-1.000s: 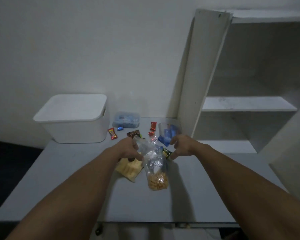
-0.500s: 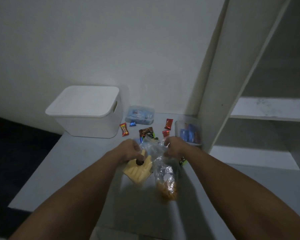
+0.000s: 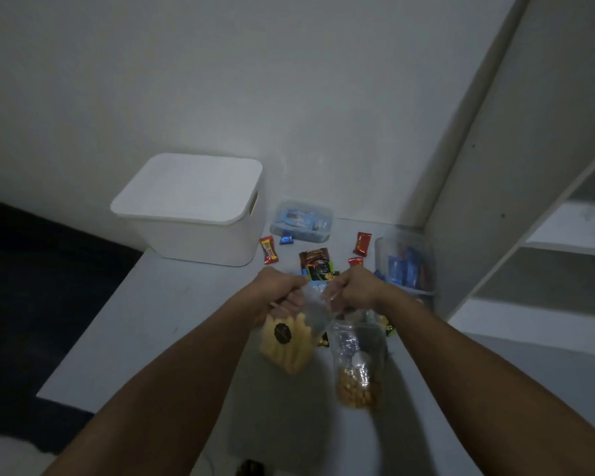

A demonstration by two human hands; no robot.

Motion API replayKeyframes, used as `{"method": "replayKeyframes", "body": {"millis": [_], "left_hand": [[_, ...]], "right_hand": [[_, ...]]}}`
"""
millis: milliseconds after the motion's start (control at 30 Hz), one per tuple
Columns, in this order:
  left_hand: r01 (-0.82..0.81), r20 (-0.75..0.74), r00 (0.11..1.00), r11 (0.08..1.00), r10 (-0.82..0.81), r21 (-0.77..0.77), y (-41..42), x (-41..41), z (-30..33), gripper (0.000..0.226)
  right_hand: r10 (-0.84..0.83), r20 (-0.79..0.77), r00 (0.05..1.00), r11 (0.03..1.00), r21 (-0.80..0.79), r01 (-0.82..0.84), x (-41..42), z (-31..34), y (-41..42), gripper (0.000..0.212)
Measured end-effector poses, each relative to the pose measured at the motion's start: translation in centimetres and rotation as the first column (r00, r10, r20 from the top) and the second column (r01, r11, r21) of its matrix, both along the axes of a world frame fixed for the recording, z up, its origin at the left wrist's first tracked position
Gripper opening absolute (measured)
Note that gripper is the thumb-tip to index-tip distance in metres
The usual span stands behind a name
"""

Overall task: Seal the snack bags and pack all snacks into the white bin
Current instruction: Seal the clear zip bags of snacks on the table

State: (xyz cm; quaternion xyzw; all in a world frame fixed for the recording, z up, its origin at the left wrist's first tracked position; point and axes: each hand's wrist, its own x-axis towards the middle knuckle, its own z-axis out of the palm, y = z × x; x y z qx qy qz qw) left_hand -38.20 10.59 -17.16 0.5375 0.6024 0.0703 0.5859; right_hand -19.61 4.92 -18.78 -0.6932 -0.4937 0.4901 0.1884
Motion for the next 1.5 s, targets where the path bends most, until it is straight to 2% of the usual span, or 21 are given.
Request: {"method": "replayKeyframes", "body": {"millis": [100, 267, 533, 767, 967, 1067, 1233, 1300, 1367, 1500], "left_hand": [[0.012, 0.008, 1.0, 0.998, -0.011, -0.061, 0.7, -1.9, -0.3, 0.029], [0.002, 0.061, 0.998, 0.993, 0.005, -0.118, 1.9, -4.6, -0.3, 0.017], [0.045, 0.109, 0.994, 0.987, -0.028, -0.156, 1.7, -6.9, -0.5, 0.012], [0.065, 0.087, 0.995, 0.991, -0.054, -0.12, 1.2, -7.1, 0.4, 0.011], [0.087, -0.003, 0.996, 0.994, -0.088, -0.065, 1.1, -7.7, 0.5, 0.01], [0.073, 0.006, 0.997, 0.996, -0.072, -0.058, 0.9, -7.7, 0.4, 0.01], [0.032, -0.009, 0.999, 0.999, -0.032, -0.021, 0.3, -6.9, 0.4, 0.021], [-0.004, -0.042, 0.999, 1.0, 0.005, 0.026, 0.1, -6.6, 0.4, 0.019], [-0.004, -0.075, 0.997, 0.998, 0.009, 0.066, 0.1, -6.6, 0.7, 0.012], [0.083, -0.126, 0.99, 0.992, -0.07, 0.098, 0.3, -7.4, 2.3, 0.009]], "right_hand": [[-0.019, -0.043, 0.999, 1.0, 0.013, 0.019, -2.0, 1.0, 0.4, 0.016], [0.013, -0.049, 0.999, 1.0, 0.01, -0.012, -4.6, 1.7, 1.1, 0.02], [0.012, -0.045, 0.999, 1.0, 0.021, -0.011, -6.9, 1.9, 1.5, 0.006], [0.102, 0.064, 0.993, 0.994, 0.035, -0.104, -8.0, 2.4, 1.7, 0.008], [-0.006, 0.192, 0.981, 0.995, 0.095, -0.013, -7.4, 2.5, 1.6, 0.007], [-0.024, 0.189, 0.982, 0.992, 0.127, -0.001, -7.2, 2.5, 1.5, 0.007], [0.068, 0.202, 0.977, 0.985, 0.145, -0.098, -8.3, 2.8, 1.2, 0.009], [0.084, 0.209, 0.974, 0.982, 0.148, -0.117, -8.5, 3.1, 1.1, 0.009], [0.066, 0.251, 0.966, 0.977, 0.181, -0.113, -8.6, 3.3, 1.1, 0.008], [-0.077, 0.377, 0.923, 0.938, 0.341, -0.062, -8.3, 4.4, 1.5, 0.009]]}}
